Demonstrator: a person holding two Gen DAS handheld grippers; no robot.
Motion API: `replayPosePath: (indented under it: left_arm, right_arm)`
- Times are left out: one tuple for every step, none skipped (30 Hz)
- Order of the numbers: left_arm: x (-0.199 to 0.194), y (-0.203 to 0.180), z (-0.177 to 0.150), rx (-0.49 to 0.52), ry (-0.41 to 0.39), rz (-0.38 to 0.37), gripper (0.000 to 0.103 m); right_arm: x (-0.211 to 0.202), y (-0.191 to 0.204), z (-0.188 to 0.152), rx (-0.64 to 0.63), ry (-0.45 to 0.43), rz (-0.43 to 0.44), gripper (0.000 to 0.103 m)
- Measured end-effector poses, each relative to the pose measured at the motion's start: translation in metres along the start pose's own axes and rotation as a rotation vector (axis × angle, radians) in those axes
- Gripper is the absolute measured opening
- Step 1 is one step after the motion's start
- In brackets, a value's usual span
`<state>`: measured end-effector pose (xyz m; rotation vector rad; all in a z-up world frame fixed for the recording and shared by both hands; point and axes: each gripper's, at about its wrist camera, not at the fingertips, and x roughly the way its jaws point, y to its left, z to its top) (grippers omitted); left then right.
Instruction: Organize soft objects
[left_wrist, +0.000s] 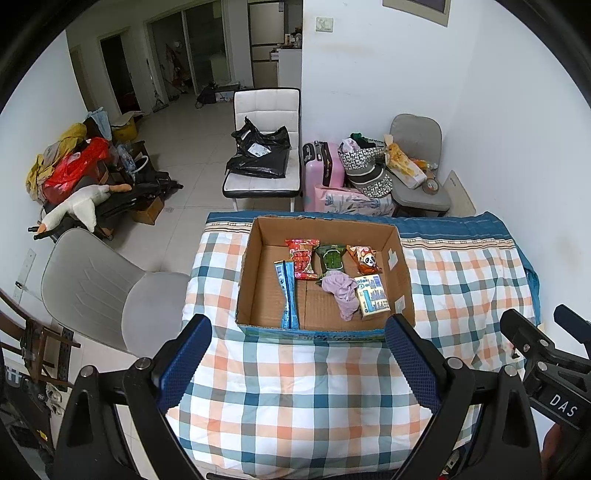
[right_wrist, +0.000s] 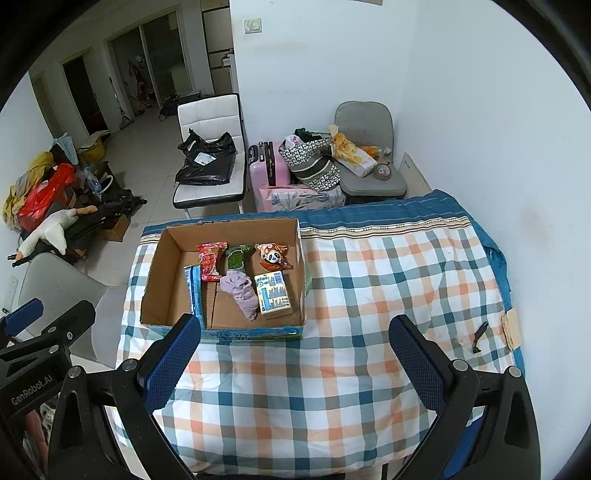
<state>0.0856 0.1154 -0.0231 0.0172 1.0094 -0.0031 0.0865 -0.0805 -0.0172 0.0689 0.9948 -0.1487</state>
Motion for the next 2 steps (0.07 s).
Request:
replayPosePath:
  left_arm:
    - [-0.0001,-0.0017,0.0,0.001,-0.001,-0.001,0.096]
    - [-0.0003,-0.0033,0.0002,0.001,-0.002,0.001,0.096]
  right_arm:
    - [0.0001,0.0,0.0001,-0.001,0.0,0.0,0.103]
    - [0.0,-0.0009,0.0014,0.0,0.0,0.0,0.103]
